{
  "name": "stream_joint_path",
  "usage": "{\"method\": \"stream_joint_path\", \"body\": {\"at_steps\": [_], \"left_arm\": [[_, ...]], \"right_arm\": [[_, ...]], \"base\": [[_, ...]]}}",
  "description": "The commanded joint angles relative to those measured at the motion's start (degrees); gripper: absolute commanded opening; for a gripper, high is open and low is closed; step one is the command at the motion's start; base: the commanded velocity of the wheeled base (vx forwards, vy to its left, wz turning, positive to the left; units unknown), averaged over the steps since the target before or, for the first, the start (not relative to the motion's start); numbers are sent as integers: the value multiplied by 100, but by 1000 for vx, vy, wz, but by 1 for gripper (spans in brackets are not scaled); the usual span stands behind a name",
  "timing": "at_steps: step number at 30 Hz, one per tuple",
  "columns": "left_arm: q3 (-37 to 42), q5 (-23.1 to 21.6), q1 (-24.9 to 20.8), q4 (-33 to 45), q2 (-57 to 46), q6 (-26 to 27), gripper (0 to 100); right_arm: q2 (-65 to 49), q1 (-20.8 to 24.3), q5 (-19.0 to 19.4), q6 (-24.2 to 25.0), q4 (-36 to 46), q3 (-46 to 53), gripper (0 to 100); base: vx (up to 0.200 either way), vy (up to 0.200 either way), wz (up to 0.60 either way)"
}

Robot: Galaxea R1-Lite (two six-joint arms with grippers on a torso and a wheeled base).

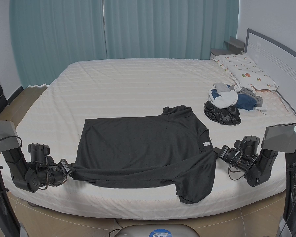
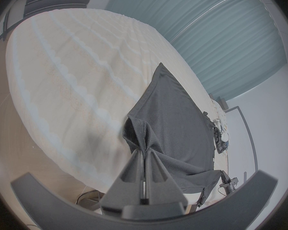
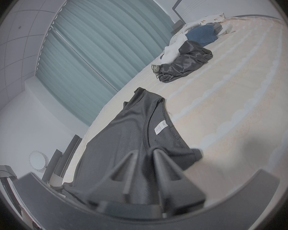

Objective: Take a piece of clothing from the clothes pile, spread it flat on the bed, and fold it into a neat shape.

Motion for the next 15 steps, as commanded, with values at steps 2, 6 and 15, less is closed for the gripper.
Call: {"method": "stream_joint_path", "body": {"at_steps": [2, 6, 15], "left_arm": [[-33, -2, 13, -9, 109, -2, 0], [-51, -2, 30, -9, 170, -2, 0], [-68, -11, 39, -18, 170, -160, 0]], "right_arm": [[372, -17, 5, 8, -92, -261, 100], [144, -193, 58, -10, -109, 109, 100], [-454, -369, 946, -10, -645, 1576, 100]], "base": [[0, 0, 0], [0, 0, 0], [0, 0, 0]]}}
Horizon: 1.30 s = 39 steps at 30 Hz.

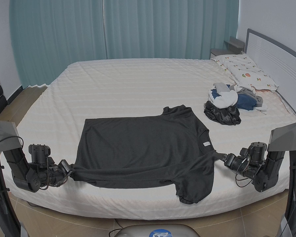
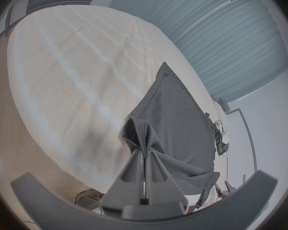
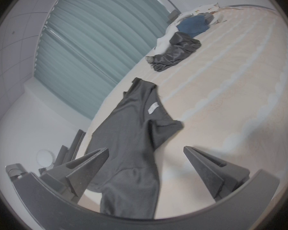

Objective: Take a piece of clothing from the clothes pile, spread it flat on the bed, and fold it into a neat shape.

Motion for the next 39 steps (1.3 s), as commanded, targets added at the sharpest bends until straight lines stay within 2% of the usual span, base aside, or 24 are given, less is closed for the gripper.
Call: {"method": "stream_joint_path", "body": {"at_steps": [1, 10, 25, 26, 33, 39], "left_arm": [[-8, -6, 6, -4, 21, -51, 0], [0, -6, 6, -4, -5, -59, 0], [27, -6, -3, -4, -23, -59, 0], [27, -6, 6, -4, -23, -59, 0], [27, -6, -3, -4, -5, -51, 0], [62, -6, -3, 4, -31, -51, 0]], "right_arm": [[-287, -47, 471, 5, -546, 766, 100], [117, 427, 576, -303, -669, 897, 100], [539, 427, 576, -654, -528, 467, 100], [565, 445, 576, -681, -519, 440, 0], [653, 445, 576, -839, -607, 440, 0], [187, 58, 761, -839, -625, 862, 0]], "base": [[0, 0, 0], [0, 0, 0], [0, 0, 0], [0, 0, 0], [0, 0, 0], [0, 0, 0]]}}
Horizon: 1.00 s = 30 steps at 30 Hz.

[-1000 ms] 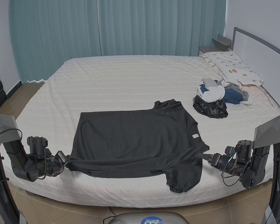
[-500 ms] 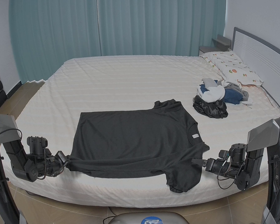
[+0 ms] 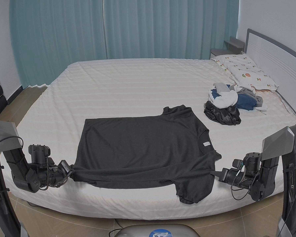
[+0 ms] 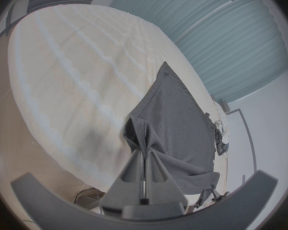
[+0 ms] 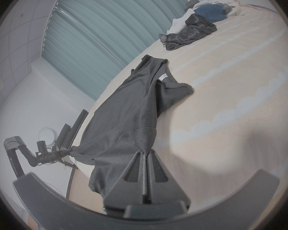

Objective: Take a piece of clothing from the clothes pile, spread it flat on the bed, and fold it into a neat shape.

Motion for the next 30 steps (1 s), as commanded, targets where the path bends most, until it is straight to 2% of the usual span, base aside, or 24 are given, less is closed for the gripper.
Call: {"method": "stream_joint_path", "body": {"at_steps": [1, 11, 13, 17, 20, 22, 24, 30], "left_arm": [[19, -1, 0, -2, -24, -1, 0], [125, 26, 0, -2, -253, 61, 0], [195, 26, 0, -2, -358, 78, 0], [318, 34, 0, 7, -516, 219, 0], [459, 52, 8, 42, -587, 615, 0], [529, 96, 8, 42, -596, 764, 0], [714, 219, 8, 16, -596, 1239, 0], [1012, 237, 8, 33, -604, 1942, 0]], "right_arm": [[-325, -249, 188, -1, -17, 389, 0], [-790, -496, 364, -54, -61, 961, 0], [-966, -504, 504, -89, -52, 1215, 0], [-1045, -504, 548, -476, -61, 1637, 0], [-1133, -583, 548, -687, -61, 1840, 0], [-1204, -627, 557, -704, -61, 1866, 0], [-1414, -715, 575, -652, -52, 1901, 0], [-1485, -768, 750, -722, -52, 2209, 0]], "base": [[0, 0, 0], [0, 0, 0], [0, 0, 0], [0, 0, 0], [0, 0, 0], [0, 0, 0], [0, 0, 0], [0, 0, 0]]}}
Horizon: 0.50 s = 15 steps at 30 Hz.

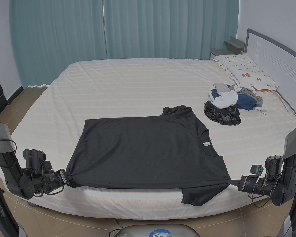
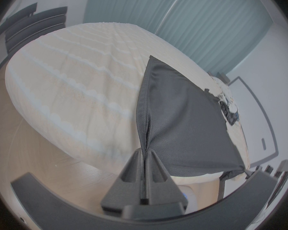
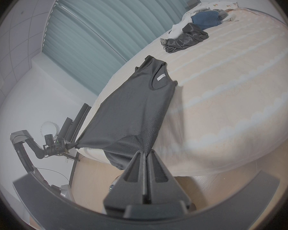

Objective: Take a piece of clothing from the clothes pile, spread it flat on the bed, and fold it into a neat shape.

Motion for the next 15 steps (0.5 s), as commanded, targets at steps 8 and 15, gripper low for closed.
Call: {"method": "stream_joint_path", "body": {"at_steps": [8, 15], "left_arm": [[211, 16, 5, -33, 313, 458, 0], [263, -19, 14, -340, 515, 414, 100]], "right_arm": [[-97, -60, 94, -146, -47, 294, 0], [18, -60, 94, -155, -47, 285, 0]], "base": [[0, 0, 0], [0, 0, 0]]}}
